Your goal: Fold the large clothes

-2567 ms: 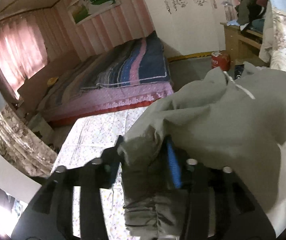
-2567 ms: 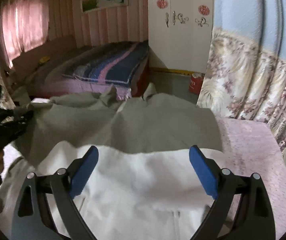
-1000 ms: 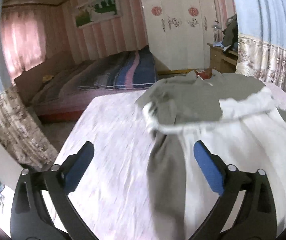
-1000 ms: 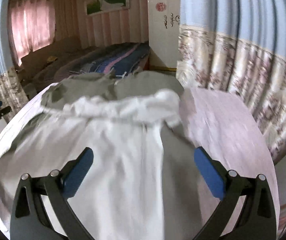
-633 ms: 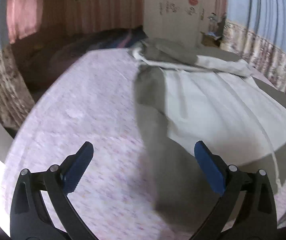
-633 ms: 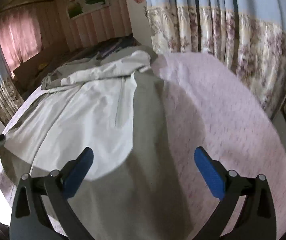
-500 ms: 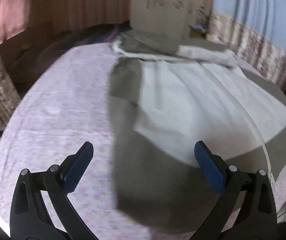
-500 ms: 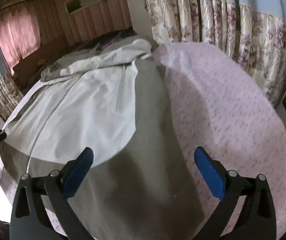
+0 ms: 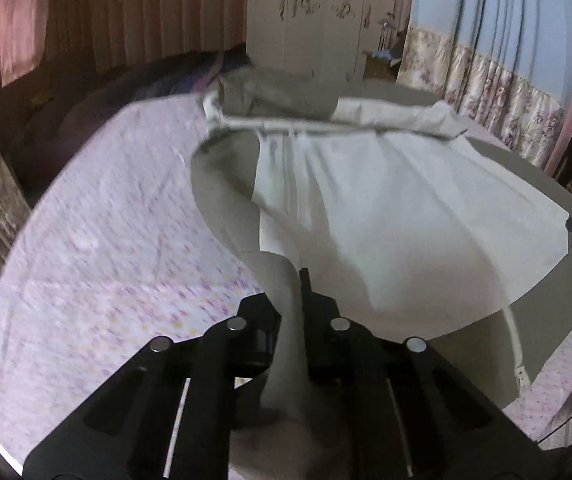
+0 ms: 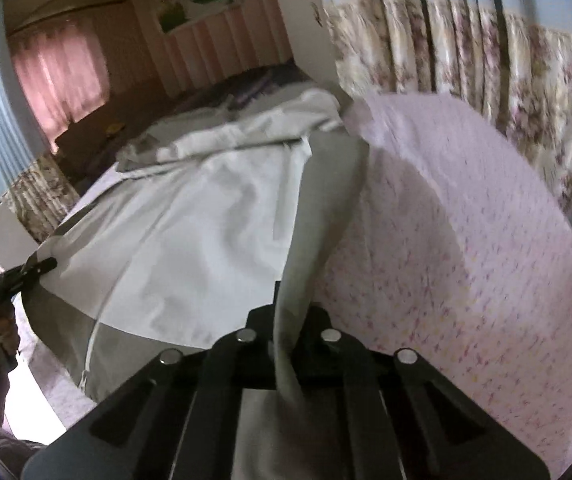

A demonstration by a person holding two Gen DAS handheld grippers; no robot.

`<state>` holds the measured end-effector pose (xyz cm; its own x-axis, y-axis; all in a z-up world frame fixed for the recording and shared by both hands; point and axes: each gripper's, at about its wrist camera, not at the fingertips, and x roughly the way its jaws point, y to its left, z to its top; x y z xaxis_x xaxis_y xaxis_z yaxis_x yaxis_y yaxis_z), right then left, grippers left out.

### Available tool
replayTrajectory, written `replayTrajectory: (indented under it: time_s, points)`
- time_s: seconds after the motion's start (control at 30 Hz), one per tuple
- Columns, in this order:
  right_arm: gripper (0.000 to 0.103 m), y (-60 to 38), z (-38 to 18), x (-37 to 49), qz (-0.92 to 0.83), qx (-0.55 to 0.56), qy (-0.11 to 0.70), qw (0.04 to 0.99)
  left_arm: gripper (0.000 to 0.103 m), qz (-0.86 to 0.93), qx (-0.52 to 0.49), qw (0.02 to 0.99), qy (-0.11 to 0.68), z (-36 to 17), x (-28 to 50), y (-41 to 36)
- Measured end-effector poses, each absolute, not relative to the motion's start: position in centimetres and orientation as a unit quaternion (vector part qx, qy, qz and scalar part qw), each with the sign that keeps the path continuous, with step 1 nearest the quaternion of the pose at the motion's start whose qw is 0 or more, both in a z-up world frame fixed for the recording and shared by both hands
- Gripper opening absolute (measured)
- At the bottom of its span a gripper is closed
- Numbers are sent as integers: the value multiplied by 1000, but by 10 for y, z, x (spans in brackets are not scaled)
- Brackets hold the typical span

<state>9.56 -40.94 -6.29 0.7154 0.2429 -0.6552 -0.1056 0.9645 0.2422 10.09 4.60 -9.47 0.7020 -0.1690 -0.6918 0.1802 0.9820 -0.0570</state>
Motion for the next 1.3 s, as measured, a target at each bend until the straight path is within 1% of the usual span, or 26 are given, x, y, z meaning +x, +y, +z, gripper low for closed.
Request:
replayTrajectory:
  time_s: [0.13,0.2,0.37,0.53,0.73,0.87,1.0,1.13,1.3]
  points:
    - [2,-404,-40,80,106,84,334,933,6,-87,4,933,348,-68,88,51]
    - [2,-405,-25,68,106,85,311,941,6,-80,0,943,322,-45,76,52]
    - [2,-413,9,49,103,96,263,954,6,-77,-9,956,284,-4,59,59]
    - [2,-421,25,71,105,114,243,958,6,-77,-19,958,274,13,76,64]
    - [2,-430,47,132,103,128,224,961,6,-70,-15,964,258,40,144,62]
    - [2,-432,66,195,96,132,212,964,6,-63,-11,967,245,58,199,55]
    - [2,-426,68,257,77,127,216,965,6,-38,-7,970,240,57,267,46]
    - [2,-425,50,323,42,130,232,963,7,4,7,971,237,34,329,36]
    - [4,-421,-9,401,3,140,285,948,10,45,23,964,262,-12,391,22]
